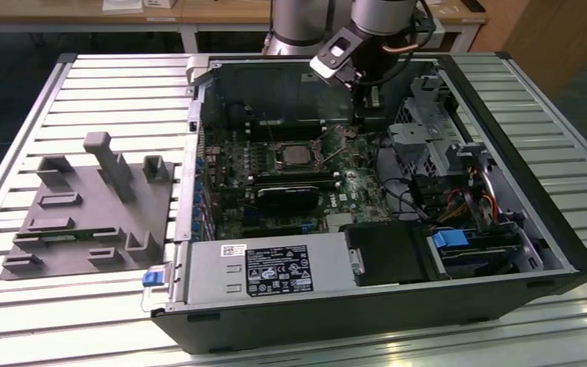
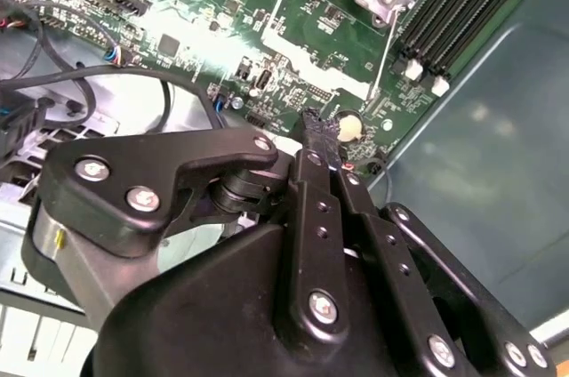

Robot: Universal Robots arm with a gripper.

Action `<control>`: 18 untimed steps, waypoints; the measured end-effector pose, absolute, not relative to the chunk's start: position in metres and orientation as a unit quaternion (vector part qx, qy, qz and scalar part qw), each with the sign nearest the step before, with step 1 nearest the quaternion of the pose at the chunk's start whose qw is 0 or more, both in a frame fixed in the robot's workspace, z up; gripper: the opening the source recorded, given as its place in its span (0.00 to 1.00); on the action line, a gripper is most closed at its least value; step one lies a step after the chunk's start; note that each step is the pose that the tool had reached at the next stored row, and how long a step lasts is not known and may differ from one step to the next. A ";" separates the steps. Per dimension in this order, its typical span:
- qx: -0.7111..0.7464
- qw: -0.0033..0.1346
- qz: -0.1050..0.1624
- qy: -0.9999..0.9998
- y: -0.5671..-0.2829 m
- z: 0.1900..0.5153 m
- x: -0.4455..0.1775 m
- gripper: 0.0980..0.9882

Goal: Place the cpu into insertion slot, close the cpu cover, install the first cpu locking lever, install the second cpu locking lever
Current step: 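Close the cpu cover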

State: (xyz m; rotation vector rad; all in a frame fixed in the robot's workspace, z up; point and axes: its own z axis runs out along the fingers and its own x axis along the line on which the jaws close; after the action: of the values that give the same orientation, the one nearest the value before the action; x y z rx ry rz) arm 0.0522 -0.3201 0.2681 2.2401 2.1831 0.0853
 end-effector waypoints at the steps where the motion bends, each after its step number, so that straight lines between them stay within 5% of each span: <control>1: 0.716 0.006 0.027 0.698 -0.320 0.266 0.052 0.00; 18: 0.716 0.006 0.027 0.698 -0.320 0.245 0.056 0.00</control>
State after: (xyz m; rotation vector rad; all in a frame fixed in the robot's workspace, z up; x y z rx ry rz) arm 0.0562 -0.3200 0.2448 2.2401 2.1831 0.0852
